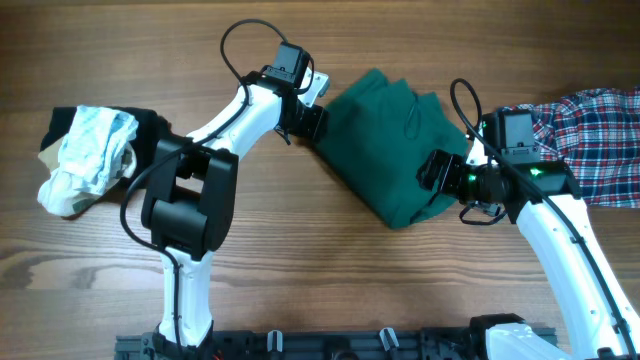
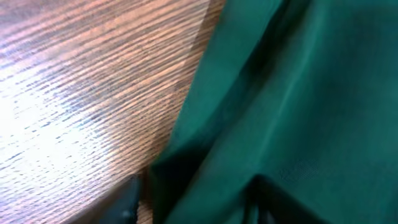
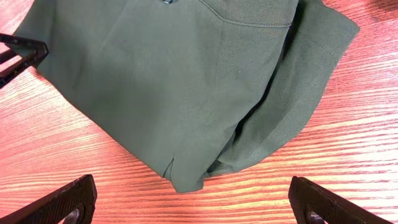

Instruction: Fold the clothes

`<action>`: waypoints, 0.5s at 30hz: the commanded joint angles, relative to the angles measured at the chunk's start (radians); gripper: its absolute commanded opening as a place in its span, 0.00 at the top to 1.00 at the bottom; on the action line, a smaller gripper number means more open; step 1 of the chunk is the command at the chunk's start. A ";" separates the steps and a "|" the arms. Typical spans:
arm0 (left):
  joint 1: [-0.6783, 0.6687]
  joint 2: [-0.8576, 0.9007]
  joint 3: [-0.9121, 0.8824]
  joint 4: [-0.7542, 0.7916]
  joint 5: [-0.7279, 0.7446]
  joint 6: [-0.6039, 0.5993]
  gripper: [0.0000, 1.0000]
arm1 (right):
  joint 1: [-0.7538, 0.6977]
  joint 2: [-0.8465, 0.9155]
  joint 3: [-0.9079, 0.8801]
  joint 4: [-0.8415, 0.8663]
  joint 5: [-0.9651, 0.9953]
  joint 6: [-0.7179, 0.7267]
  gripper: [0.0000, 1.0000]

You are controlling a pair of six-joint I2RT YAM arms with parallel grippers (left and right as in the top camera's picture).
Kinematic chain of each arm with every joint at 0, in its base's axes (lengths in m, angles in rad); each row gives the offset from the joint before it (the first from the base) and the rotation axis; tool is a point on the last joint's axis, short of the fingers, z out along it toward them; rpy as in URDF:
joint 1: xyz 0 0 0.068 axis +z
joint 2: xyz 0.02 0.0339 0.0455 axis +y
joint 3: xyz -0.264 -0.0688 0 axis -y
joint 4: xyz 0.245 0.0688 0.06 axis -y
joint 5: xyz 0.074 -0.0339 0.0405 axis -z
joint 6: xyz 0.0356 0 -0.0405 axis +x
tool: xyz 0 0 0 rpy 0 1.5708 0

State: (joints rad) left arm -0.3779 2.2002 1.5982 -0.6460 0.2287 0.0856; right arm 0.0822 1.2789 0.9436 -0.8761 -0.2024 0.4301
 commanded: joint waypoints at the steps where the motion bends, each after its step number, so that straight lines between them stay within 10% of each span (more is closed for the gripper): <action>1: 0.003 0.025 0.005 -0.025 -0.002 0.011 0.91 | -0.005 -0.012 0.021 0.000 -0.017 0.014 0.00; 15: 0.020 0.025 0.005 -0.651 0.032 -0.312 0.96 | -0.005 0.125 0.013 -0.057 -0.017 0.017 0.00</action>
State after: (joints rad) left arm -0.3645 2.2032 1.6093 -1.2449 0.2405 -0.1272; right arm 0.0822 1.3193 0.9436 -0.9306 -0.2050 0.4301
